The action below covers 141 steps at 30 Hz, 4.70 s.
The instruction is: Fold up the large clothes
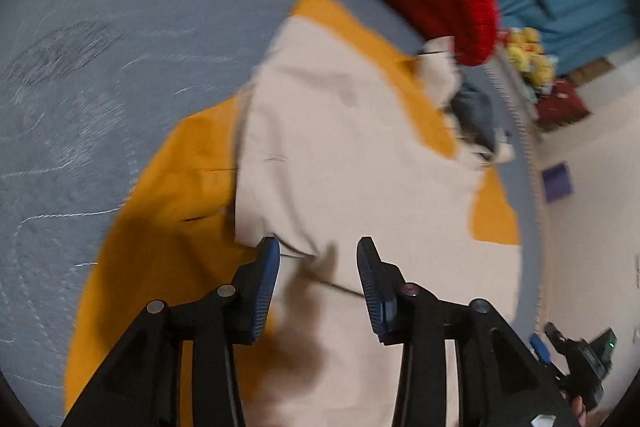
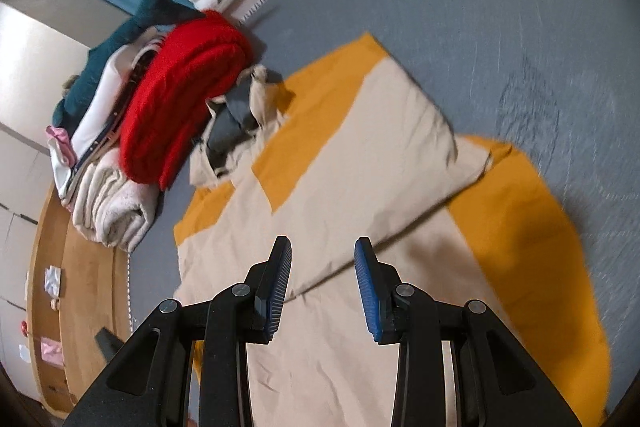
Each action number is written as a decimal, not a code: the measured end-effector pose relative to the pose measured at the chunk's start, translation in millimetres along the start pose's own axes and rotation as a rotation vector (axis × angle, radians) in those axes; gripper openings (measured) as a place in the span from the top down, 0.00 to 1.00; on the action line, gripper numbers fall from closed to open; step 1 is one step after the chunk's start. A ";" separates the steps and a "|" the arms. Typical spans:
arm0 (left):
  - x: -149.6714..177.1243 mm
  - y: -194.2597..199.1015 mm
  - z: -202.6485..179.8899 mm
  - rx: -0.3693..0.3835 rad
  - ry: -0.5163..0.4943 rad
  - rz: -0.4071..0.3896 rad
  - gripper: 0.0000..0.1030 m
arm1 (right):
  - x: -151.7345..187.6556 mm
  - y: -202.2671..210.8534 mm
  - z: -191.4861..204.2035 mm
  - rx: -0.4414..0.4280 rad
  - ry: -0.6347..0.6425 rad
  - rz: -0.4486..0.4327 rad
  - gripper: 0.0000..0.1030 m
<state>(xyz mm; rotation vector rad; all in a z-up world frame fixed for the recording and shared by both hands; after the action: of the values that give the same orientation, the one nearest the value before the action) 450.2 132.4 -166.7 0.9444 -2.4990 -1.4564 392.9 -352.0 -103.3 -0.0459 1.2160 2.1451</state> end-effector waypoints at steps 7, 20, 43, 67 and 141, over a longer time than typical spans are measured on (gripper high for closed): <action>-3.8 3.1 17.1 0.016 0.075 0.017 0.63 | 2.5 -16.2 5.6 0.030 0.013 0.025 0.67; -23.2 12.8 5.4 -0.007 -0.101 -0.114 0.95 | -10.2 -47.2 -12.0 0.100 -0.018 0.043 0.67; -1.6 -28.4 -19.2 -0.383 -0.432 -0.149 0.79 | -23.8 -77.3 8.3 0.297 0.273 -0.046 0.67; 59.2 113.9 -117.4 -0.239 -0.610 -0.477 0.62 | 45.2 102.0 114.4 0.202 0.576 -0.288 0.64; 0.5 50.8 -132.9 -0.085 -0.693 -0.190 0.68 | -24.0 43.5 83.2 0.075 0.350 -0.164 0.64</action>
<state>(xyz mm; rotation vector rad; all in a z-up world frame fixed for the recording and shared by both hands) 476.5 49.8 -53.9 0.7691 -2.8012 -2.2502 410.5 -315.3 -15.3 -0.4894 1.4338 1.9990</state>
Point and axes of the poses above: each gripper's, at about its wrist camera, not at the fingertips, and y roughly against the way its jaws point, z to its left, x to its underside, the point moved 3 cm from there along -y, roughly the way its jaws point, and after that the axes turned 4 degrees about y, right-handed, at the moved point
